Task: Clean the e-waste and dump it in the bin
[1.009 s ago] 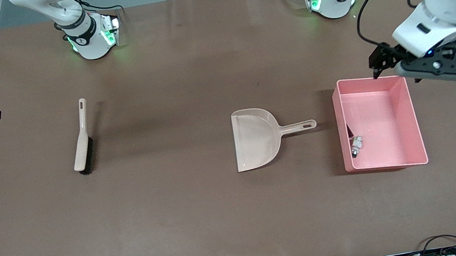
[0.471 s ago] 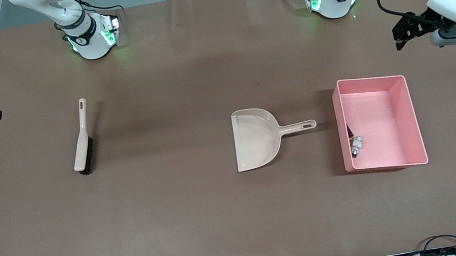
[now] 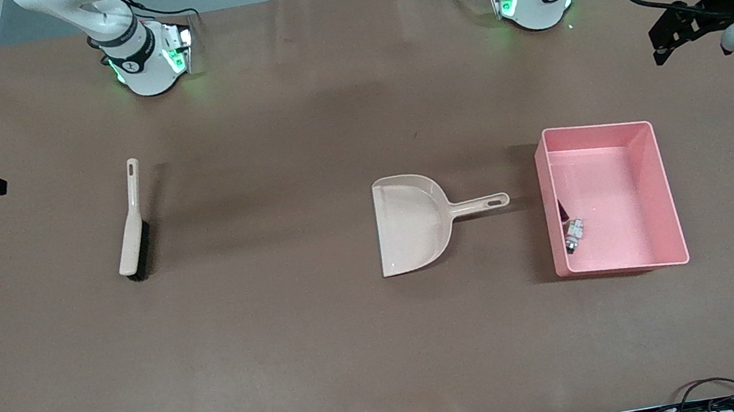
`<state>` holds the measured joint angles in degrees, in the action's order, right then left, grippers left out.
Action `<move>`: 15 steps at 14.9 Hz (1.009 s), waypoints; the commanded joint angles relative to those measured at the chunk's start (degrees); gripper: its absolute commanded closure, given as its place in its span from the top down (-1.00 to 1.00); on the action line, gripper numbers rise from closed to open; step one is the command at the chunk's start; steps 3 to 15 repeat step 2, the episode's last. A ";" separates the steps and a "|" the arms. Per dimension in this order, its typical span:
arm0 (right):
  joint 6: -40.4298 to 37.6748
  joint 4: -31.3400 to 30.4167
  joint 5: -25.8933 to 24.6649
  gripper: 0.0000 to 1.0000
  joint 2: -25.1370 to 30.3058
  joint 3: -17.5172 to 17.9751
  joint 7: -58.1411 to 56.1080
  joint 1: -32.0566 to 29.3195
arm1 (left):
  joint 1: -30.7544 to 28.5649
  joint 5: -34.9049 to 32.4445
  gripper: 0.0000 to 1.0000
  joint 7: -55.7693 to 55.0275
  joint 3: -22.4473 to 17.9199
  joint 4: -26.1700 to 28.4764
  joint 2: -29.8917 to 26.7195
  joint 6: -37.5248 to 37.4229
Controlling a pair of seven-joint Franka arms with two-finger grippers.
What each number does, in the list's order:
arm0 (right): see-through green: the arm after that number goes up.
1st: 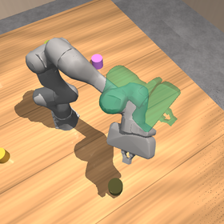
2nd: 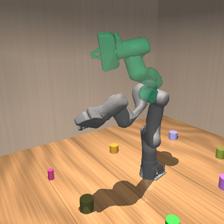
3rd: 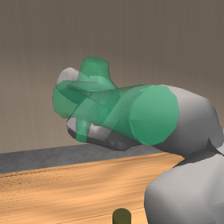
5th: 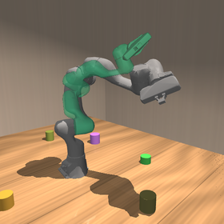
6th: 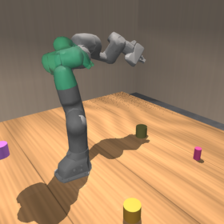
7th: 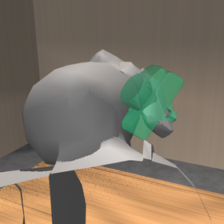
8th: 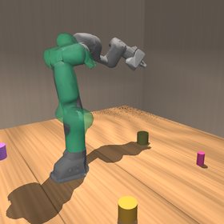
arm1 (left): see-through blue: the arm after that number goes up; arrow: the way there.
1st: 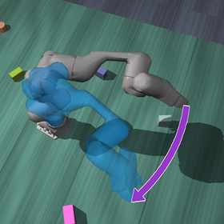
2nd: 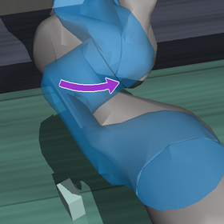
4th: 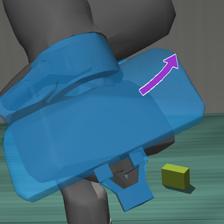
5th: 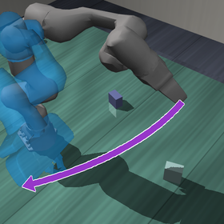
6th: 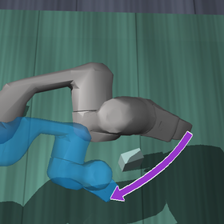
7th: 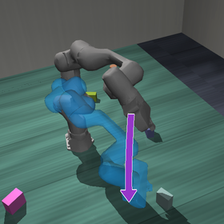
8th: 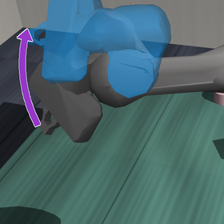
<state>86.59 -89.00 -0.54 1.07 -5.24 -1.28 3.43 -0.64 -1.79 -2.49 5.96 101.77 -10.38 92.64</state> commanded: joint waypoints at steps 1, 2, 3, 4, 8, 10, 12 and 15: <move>-0.02 0.75 -0.70 1.00 0.33 -0.03 0.84 0.00 | 0.46 1.09 1.00 0.29 -0.51 0.71 -0.60 0.44; -0.10 0.75 -0.69 1.00 0.33 -0.03 0.84 -0.09 | 0.99 1.18 1.00 0.20 -0.60 0.71 -0.60 0.44; -0.10 0.75 -0.69 1.00 0.33 -0.03 0.84 -0.09 | 0.99 1.18 1.00 0.20 -0.60 0.71 -0.60 0.44; -0.10 0.75 -0.69 1.00 0.33 -0.03 0.84 -0.09 | 0.99 1.18 1.00 0.20 -0.60 0.71 -0.60 0.44; -0.10 0.75 -0.69 1.00 0.33 -0.03 0.84 -0.09 | 0.99 1.18 1.00 0.20 -0.60 0.71 -0.60 0.44; -0.10 0.75 -0.69 1.00 0.33 -0.03 0.84 -0.09 | 0.99 1.18 1.00 0.20 -0.60 0.71 -0.60 0.44; -0.10 0.75 -0.69 1.00 0.33 -0.03 0.84 -0.09 | 0.99 1.18 1.00 0.20 -0.60 0.71 -0.60 0.44; -0.10 0.75 -0.69 1.00 0.33 -0.03 0.84 -0.09 | 0.99 1.18 1.00 0.20 -0.60 0.71 -0.60 0.44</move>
